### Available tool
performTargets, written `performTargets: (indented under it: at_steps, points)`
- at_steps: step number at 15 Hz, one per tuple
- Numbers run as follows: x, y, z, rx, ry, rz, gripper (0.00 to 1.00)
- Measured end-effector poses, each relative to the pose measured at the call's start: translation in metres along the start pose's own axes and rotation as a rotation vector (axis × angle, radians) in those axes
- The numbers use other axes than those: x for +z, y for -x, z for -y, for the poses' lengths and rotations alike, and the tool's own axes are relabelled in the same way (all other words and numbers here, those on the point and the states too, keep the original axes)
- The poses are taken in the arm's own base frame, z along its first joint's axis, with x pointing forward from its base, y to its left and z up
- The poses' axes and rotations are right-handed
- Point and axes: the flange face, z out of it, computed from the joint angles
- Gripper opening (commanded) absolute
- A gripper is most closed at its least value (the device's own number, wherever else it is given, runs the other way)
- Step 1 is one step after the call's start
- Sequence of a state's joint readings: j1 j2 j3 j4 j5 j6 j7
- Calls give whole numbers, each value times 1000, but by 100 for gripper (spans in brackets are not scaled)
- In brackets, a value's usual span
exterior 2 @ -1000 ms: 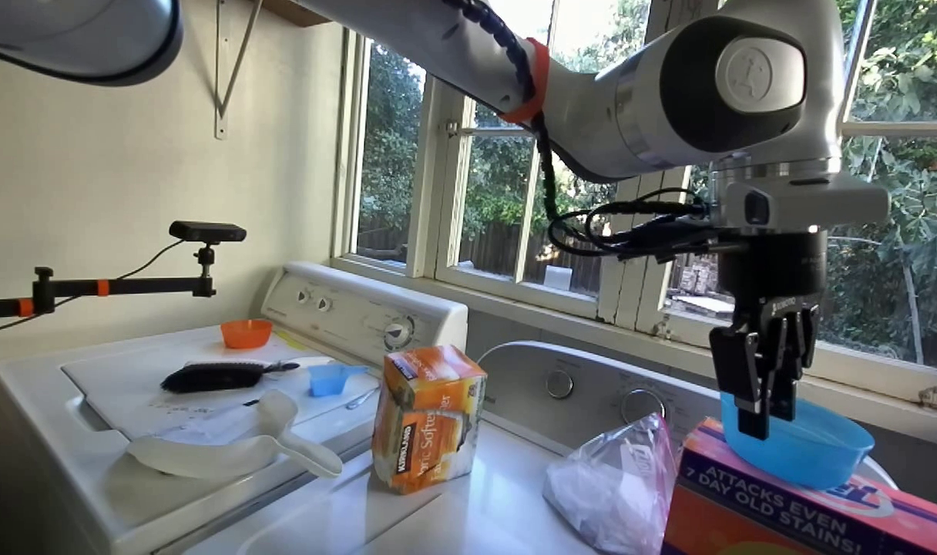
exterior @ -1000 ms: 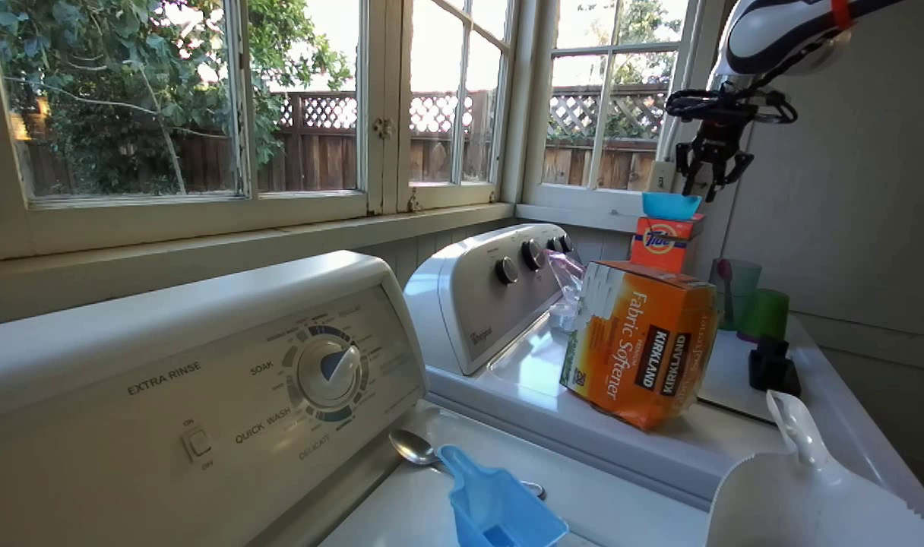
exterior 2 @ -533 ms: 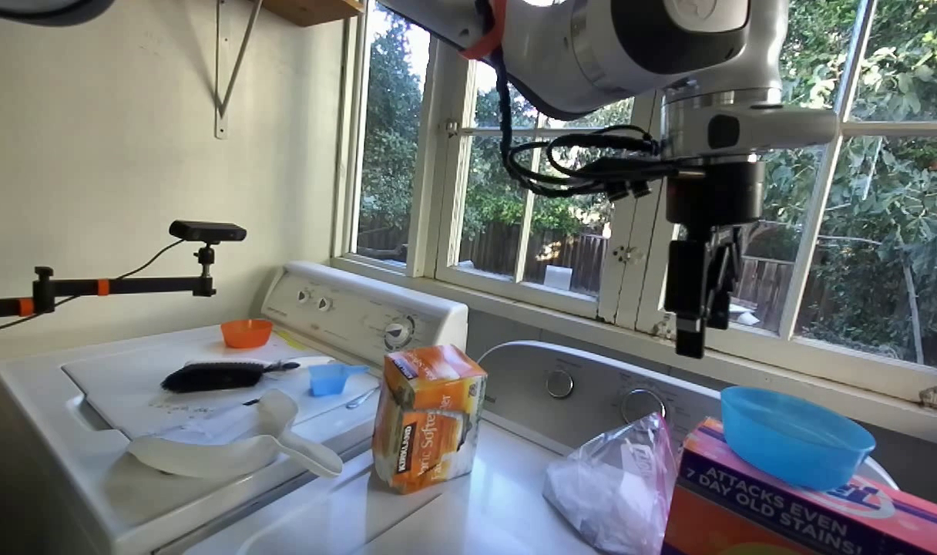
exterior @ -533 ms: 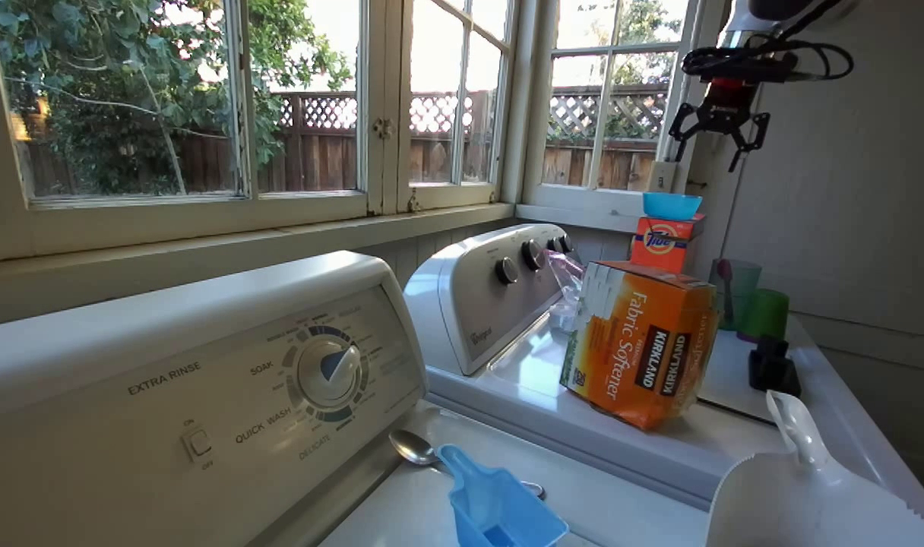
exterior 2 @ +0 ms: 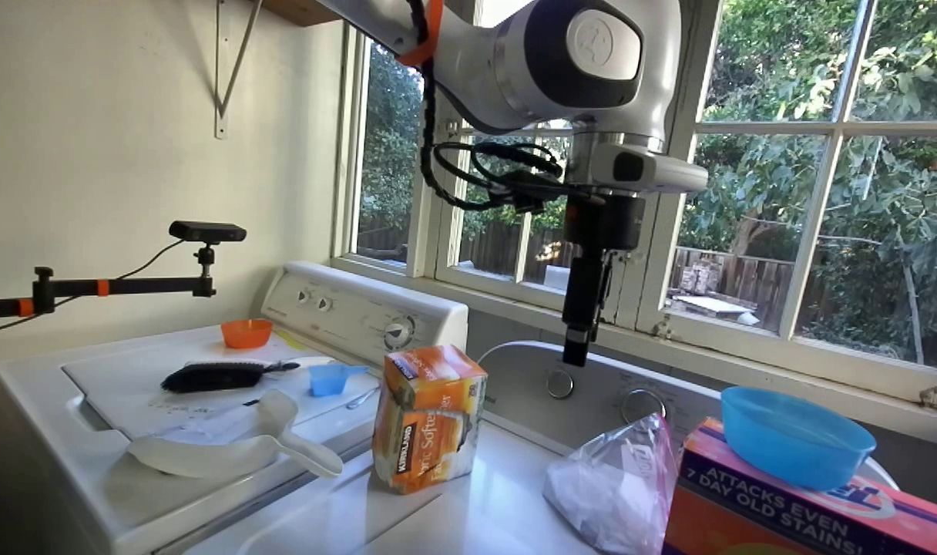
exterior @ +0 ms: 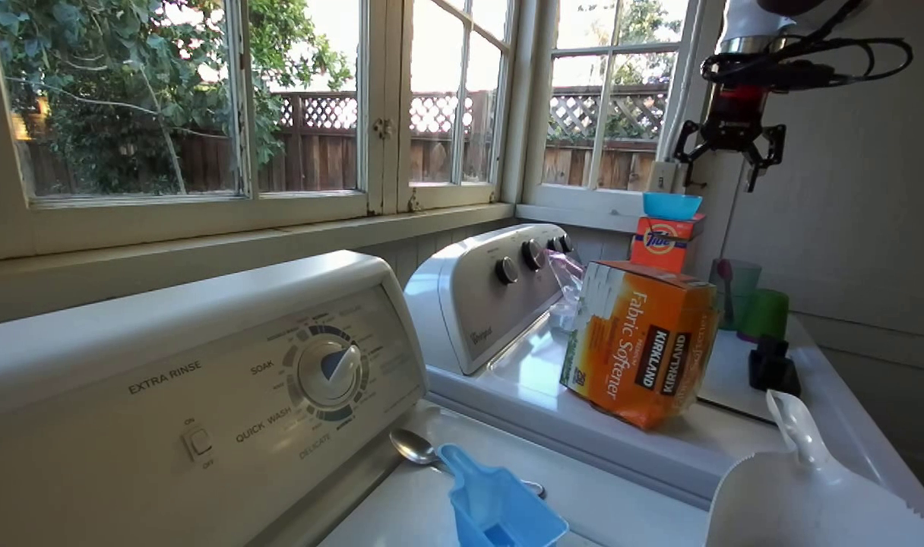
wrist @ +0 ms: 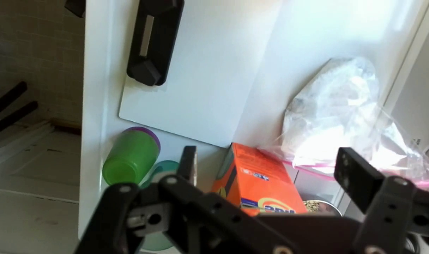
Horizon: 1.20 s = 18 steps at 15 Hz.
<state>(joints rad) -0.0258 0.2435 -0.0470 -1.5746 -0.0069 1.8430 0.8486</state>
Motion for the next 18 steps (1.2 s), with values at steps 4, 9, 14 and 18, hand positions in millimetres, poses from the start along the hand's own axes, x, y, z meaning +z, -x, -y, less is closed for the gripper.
performTargets:
  at_steps: [4, 9, 14, 18]
  points:
    - [-2, 3, -3, -24, 0, 0, 100]
    - [23, 96, 56, -296, 22, 49, 100]
    - [56, 248, 105, -594, 50, 99, 100]
    - [70, 319, 111, -730, 72, 117, 100]
